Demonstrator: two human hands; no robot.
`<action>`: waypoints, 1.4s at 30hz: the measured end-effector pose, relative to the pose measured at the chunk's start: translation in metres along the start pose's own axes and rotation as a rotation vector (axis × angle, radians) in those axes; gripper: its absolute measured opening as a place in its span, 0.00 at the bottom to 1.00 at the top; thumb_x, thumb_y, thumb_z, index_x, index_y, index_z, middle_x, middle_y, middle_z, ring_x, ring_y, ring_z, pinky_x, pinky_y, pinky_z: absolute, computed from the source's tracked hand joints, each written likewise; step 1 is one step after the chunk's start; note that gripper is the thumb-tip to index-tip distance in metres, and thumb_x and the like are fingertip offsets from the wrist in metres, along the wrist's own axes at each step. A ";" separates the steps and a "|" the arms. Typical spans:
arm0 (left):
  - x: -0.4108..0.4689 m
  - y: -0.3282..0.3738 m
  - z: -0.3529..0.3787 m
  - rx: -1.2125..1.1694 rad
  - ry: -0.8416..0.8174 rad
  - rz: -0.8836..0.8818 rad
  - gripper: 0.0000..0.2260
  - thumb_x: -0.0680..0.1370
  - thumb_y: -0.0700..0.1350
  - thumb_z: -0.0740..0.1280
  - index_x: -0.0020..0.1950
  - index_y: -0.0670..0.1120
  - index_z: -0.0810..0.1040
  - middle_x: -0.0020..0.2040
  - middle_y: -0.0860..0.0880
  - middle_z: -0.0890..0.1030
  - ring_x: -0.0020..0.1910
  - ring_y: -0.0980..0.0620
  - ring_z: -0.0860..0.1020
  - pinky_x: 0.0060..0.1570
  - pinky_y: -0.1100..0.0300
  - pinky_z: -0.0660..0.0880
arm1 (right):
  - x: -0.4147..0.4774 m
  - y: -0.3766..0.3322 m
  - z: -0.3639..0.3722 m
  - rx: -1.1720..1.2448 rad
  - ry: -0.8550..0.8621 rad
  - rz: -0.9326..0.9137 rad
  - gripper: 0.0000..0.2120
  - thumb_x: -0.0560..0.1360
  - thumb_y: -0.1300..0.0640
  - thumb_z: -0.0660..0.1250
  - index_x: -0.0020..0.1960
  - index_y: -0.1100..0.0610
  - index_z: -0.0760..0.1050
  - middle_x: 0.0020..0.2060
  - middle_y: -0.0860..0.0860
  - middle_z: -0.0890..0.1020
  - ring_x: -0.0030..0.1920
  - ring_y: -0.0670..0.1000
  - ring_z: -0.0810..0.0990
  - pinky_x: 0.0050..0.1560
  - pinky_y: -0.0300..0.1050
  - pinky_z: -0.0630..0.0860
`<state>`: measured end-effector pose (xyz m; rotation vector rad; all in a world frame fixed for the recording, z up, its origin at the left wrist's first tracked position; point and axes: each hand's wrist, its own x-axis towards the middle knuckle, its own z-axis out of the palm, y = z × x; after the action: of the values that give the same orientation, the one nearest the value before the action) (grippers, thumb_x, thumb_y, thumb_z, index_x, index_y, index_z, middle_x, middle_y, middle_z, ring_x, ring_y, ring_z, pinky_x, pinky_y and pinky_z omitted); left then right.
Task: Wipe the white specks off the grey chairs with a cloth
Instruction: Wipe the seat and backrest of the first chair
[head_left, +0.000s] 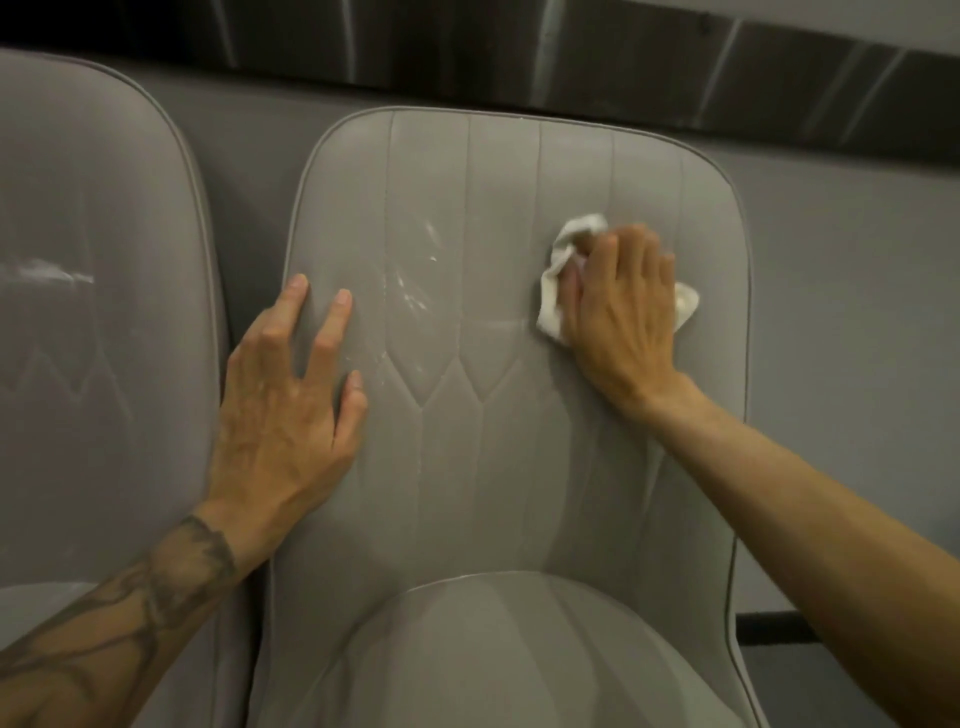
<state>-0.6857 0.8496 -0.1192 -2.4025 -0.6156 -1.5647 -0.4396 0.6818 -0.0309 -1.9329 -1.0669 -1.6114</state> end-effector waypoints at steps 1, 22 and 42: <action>0.001 0.000 -0.001 -0.002 0.000 -0.001 0.29 0.82 0.49 0.60 0.84 0.47 0.60 0.82 0.38 0.59 0.77 0.35 0.65 0.76 0.43 0.64 | 0.017 0.004 0.002 -0.014 0.033 0.055 0.13 0.82 0.52 0.57 0.55 0.61 0.72 0.49 0.61 0.76 0.47 0.61 0.74 0.48 0.53 0.64; 0.000 0.000 0.001 -0.027 0.006 -0.001 0.30 0.82 0.49 0.61 0.84 0.47 0.60 0.82 0.38 0.59 0.77 0.35 0.64 0.78 0.43 0.63 | -0.029 -0.033 0.011 0.092 0.052 0.141 0.13 0.82 0.53 0.57 0.59 0.62 0.71 0.53 0.62 0.76 0.52 0.61 0.72 0.54 0.53 0.67; 0.001 0.002 -0.001 -0.030 -0.016 -0.006 0.30 0.82 0.48 0.61 0.84 0.46 0.60 0.82 0.38 0.58 0.78 0.35 0.64 0.78 0.43 0.63 | 0.006 0.008 0.008 0.078 0.055 0.098 0.11 0.82 0.53 0.56 0.59 0.59 0.66 0.51 0.62 0.75 0.50 0.61 0.73 0.51 0.53 0.64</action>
<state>-0.6856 0.8479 -0.1179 -2.4398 -0.6063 -1.5694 -0.4278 0.6844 -0.0263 -1.8499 -0.9829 -1.5382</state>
